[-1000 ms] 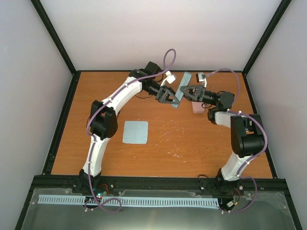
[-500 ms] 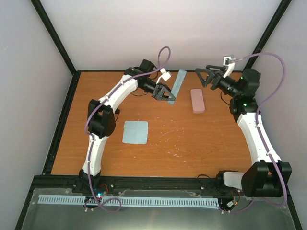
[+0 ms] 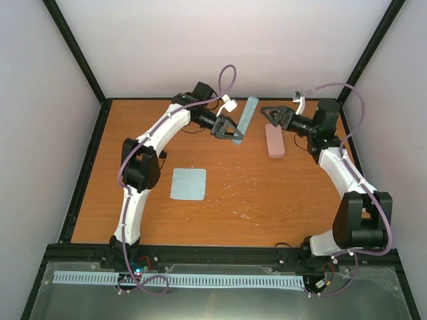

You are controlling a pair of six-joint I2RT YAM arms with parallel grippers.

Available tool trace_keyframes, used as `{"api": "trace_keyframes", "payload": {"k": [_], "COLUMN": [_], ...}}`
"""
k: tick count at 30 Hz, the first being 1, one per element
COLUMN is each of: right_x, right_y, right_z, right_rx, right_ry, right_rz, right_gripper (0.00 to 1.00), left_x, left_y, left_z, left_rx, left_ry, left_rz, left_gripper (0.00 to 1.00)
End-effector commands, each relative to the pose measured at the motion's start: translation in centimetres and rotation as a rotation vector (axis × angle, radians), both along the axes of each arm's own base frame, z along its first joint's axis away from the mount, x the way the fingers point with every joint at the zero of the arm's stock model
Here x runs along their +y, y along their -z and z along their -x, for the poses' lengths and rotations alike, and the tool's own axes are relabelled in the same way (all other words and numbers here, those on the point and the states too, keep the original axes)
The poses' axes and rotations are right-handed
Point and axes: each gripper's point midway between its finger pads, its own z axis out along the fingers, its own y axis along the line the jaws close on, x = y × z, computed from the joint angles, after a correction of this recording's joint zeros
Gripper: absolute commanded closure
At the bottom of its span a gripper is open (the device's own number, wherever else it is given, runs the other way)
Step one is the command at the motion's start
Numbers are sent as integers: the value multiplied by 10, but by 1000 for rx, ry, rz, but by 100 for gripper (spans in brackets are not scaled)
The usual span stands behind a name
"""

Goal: Organize the sunglasses
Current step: Open the sunglasses case.

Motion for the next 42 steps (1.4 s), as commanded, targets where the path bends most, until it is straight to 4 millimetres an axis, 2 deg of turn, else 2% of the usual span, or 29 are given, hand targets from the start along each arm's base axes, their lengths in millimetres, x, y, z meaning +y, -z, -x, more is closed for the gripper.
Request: {"api": "trace_keyframes", "payload": {"k": [1, 6, 9, 15, 22, 26, 27, 30, 37, 39, 42], "right_x": [23, 34, 38, 43, 57, 60, 61, 62, 63, 63, 63], "right_y": [-17, 3, 8, 6, -4, -6, -14, -19, -19, -18, -18], "right_z": [29, 34, 33, 28, 35, 39, 45, 53, 55, 53, 52], "right_rx": [-113, -127, -143, -154, -177, -176, -195, -206, -196, -196, -191], "right_ry": [-127, -183, -223, -266, -347, -368, -397, -426, -439, -433, -433], "right_rz": [67, 112, 89, 49, 23, 14, 1, -9, -20, -18, -19], "right_gripper": [2, 4, 4, 4, 7, 7, 6, 6, 5, 9, 25], "left_x": [0, 1, 0, -5, -14, -16, -17, -19, -20, -20, -20], "left_y": [-36, -43, -46, -47, -44, -43, -37, -34, -34, -35, -35], "left_z": [5, 9, 14, 23, 31, 30, 27, 26, 23, 23, 24], "left_rx": [-64, -37, -24, -6, -1, -5, 4, 14, 26, 23, 23], "left_ry": [21, 45, 59, 90, 115, 114, 111, 114, 119, 119, 119], "left_rz": [79, 119, 135, 152, 152, 147, 139, 141, 151, 152, 152], "left_gripper": [60, 60, 61, 61, 62, 62, 63, 65, 67, 67, 68]}}
